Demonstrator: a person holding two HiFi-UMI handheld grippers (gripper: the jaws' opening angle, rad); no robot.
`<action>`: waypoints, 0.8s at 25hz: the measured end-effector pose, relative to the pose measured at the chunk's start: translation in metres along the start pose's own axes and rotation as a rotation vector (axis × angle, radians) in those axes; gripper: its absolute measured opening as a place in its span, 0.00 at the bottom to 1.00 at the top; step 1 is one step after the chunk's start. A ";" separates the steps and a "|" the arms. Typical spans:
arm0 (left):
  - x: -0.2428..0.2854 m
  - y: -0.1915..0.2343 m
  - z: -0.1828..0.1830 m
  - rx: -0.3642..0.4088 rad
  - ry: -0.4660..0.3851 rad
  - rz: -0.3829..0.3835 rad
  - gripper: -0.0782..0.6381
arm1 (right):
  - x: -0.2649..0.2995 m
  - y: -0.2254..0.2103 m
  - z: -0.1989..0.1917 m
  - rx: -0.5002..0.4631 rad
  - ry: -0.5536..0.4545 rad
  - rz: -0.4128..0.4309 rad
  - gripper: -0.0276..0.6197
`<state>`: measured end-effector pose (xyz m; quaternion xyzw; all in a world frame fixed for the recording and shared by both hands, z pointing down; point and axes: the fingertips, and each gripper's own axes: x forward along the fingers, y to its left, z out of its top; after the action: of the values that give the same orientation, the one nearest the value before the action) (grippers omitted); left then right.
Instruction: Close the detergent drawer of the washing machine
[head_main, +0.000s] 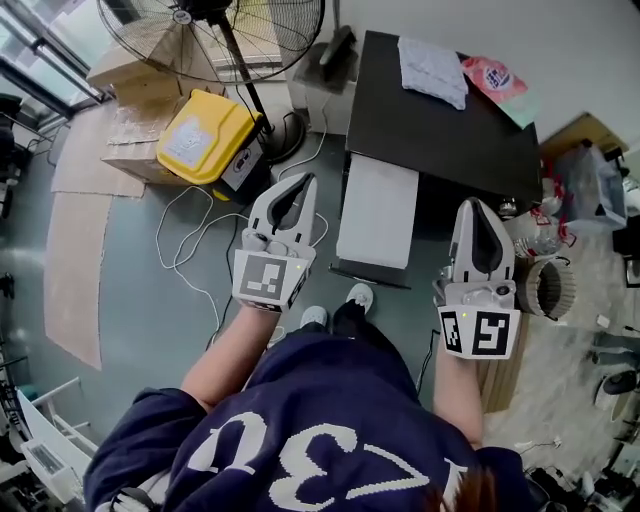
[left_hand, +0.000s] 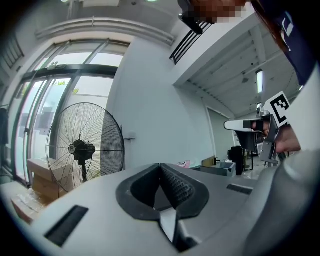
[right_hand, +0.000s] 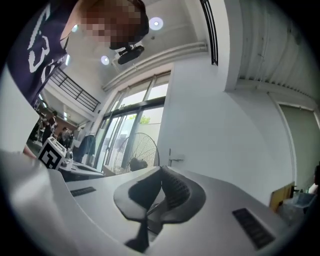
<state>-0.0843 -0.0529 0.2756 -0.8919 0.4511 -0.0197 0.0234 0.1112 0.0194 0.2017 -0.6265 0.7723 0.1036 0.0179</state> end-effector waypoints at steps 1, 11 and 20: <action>0.008 -0.002 0.000 0.000 -0.003 0.006 0.14 | 0.005 -0.008 -0.004 0.014 -0.001 0.012 0.07; 0.052 -0.027 -0.018 -0.015 0.041 0.043 0.14 | 0.038 -0.056 -0.040 0.161 0.022 0.097 0.07; 0.069 -0.034 -0.043 -0.047 0.073 -0.026 0.14 | 0.025 -0.058 -0.096 0.199 0.165 0.118 0.07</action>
<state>-0.0182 -0.0896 0.3219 -0.8968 0.4402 -0.0420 -0.0145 0.1719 -0.0331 0.2832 -0.5815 0.8131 -0.0247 0.0103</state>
